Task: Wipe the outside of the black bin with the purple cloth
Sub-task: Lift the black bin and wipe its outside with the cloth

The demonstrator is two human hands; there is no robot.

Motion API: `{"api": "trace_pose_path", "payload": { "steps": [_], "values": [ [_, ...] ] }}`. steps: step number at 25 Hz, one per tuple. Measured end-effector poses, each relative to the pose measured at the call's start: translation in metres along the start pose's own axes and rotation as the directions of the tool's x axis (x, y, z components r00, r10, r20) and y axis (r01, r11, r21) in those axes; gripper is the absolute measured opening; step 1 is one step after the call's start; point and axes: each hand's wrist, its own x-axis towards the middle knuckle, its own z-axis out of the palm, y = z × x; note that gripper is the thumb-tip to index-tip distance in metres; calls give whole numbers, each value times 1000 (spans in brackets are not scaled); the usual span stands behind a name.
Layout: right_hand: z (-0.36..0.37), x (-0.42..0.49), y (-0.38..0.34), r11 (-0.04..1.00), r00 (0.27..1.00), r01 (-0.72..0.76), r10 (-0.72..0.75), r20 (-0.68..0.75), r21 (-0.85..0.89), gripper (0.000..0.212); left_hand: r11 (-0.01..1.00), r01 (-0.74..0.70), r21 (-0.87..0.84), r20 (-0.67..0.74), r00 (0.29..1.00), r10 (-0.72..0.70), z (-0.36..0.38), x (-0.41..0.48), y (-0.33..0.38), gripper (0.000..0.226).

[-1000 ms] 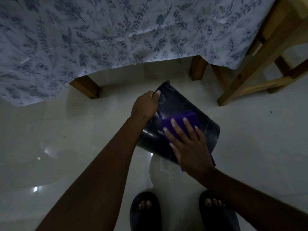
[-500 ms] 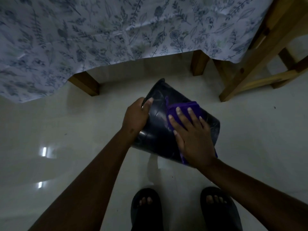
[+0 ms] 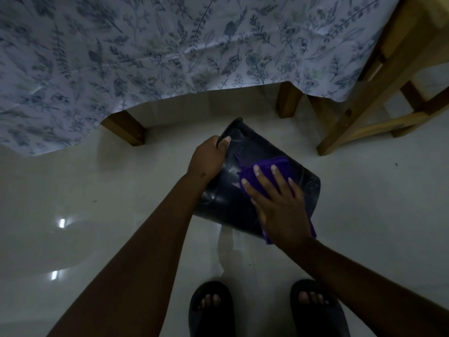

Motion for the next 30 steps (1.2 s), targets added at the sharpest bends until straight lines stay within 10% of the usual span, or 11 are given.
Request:
{"api": "trace_pose_path", "payload": {
  "steps": [5,9,18,23,30],
  "values": [
    [-16,51,25,980,984,-178,178,7,95,51,1000,-5,-20,15,1000,6,-4,-3,12,43],
    [-12,45,25,982,985,-174,175,-11,67,48,985,-36,-171,-230,973,-4,-1,-45,0,35],
    [-15,16,-4,995,995,-102,102,-11,9,54,997,-35,-72,-116,993,27,-1,-43,-5,42],
    [-29,90,37,917,956,-294,280,88,271,44,997,9,-77,-129,991,-19,0,-49,-4,48],
    [-9,9,-7,981,981,-194,194,-10,3,58,999,15,29,-57,998,-13,-4,-13,28,40]
  ]
}}
